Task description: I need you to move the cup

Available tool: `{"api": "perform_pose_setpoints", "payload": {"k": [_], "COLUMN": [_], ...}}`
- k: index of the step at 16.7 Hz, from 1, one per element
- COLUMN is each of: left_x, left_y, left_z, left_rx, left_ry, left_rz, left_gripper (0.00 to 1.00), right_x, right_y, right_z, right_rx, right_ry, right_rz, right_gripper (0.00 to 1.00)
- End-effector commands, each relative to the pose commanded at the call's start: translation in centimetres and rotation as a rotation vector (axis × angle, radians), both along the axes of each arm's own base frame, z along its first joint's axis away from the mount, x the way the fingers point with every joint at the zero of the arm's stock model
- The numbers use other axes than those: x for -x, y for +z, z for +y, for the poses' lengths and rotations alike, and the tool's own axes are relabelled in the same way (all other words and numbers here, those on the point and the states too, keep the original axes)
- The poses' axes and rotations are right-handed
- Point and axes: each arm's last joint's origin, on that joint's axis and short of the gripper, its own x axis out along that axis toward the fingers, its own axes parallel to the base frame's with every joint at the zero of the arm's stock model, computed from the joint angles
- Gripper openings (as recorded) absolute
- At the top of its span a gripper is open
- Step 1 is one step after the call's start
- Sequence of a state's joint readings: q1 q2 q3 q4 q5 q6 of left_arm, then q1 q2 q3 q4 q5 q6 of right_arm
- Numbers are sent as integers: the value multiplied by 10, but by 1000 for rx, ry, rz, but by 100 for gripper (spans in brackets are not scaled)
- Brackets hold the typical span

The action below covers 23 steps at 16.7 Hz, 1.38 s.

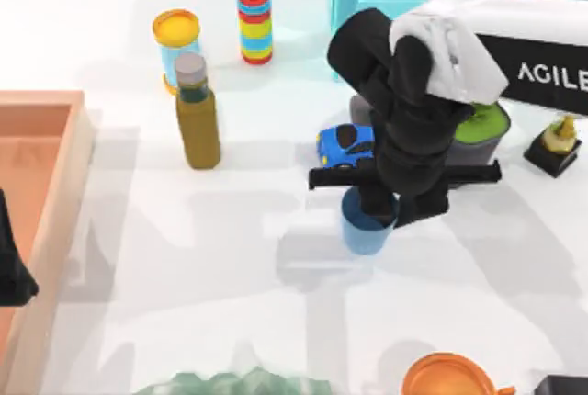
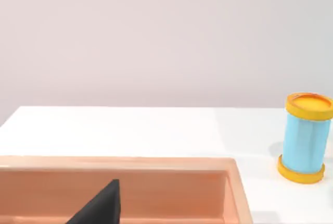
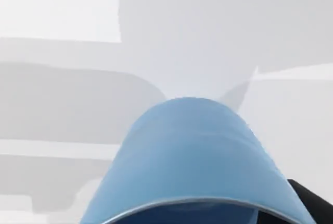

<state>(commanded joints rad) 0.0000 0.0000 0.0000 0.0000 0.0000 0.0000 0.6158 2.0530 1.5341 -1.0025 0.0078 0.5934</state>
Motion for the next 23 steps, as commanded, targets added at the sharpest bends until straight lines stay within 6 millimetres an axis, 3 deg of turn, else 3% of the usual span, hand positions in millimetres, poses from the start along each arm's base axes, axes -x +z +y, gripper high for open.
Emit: {"api": "perform_pose_setpoints", "payload": {"k": [2, 5, 8, 11, 14, 19, 23], "left_x": [0, 0, 0, 0, 0, 0, 0], "left_y": [0, 0, 0, 0, 0, 0, 0], "left_z": [0, 0, 0, 0, 0, 0, 0], "left_rx": [0, 0, 0, 0, 0, 0, 0], "left_ry": [0, 0, 0, 0, 0, 0, 0], "left_rz": [0, 0, 0, 0, 0, 0, 0], "left_gripper": [100, 100, 100, 100, 100, 100, 100], "right_x": [-9, -16, -12, -1, 8, 7, 6], "right_y": [13, 30, 40, 42, 41, 40, 12], "right_z": [-40, -119, -196, -250, -272, -272, -269], "right_rx": [6, 22, 30, 24, 13, 14, 12], "right_ry": [0, -13, -32, -39, -40, -37, -42], "right_rz": [1, 18, 31, 43, 51, 52, 47], "right_gripper": [0, 0, 0, 0, 0, 0, 0]}}
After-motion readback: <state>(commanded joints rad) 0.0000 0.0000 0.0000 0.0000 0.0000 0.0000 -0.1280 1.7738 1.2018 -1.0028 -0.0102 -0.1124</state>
